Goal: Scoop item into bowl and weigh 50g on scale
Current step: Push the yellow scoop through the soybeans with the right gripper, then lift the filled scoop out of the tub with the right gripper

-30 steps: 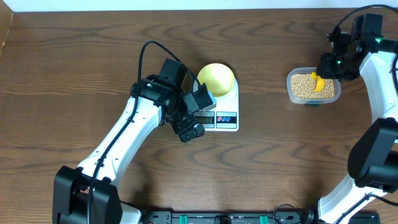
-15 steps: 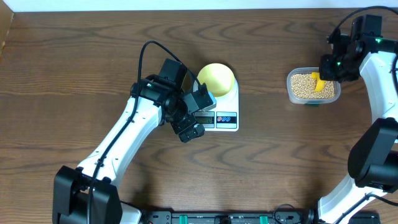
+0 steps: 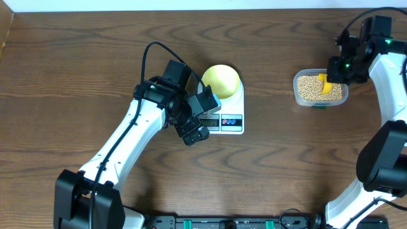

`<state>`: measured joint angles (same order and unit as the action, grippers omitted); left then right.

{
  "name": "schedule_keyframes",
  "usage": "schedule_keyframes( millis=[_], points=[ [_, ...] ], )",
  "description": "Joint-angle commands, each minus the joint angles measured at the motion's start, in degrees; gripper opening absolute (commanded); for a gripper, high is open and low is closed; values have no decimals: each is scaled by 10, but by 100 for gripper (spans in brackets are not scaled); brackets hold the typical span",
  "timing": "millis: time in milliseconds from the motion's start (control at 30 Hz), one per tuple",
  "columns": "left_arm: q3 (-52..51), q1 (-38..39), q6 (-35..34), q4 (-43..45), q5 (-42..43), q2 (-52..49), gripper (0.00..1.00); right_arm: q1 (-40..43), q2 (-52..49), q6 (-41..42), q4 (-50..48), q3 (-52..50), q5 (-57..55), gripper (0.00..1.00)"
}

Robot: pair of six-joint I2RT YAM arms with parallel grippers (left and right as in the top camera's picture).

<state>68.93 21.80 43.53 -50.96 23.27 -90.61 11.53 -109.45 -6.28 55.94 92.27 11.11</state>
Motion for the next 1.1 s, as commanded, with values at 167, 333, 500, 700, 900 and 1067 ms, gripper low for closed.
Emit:
schedule_keyframes(
  millis=[167, 333, 500, 700, 900, 1067],
  points=[
    [-1, -2, 4, -1, 7, -4, 98, 34, -4, 3, 8, -8, 92, 1],
    [-1, -2, 4, -1, 7, -4, 98, 43, -30, 1, 9, -16, 137, 1],
    [-1, -2, 4, -1, 7, -4, 98, 45, -62, -11, 9, -17, 178, 1],
    [-1, -2, 4, -1, 7, -4, 98, 66, -76, -12, 4, -17, 209, 1],
    [-1, -2, 4, -1, 7, -4, 98, 98, -79, -18, 7, -19, 244, 1],
    [-1, -2, 4, -1, 7, -4, 98, 124, -79, -35, 8, -19, 285, 1]
  ],
)
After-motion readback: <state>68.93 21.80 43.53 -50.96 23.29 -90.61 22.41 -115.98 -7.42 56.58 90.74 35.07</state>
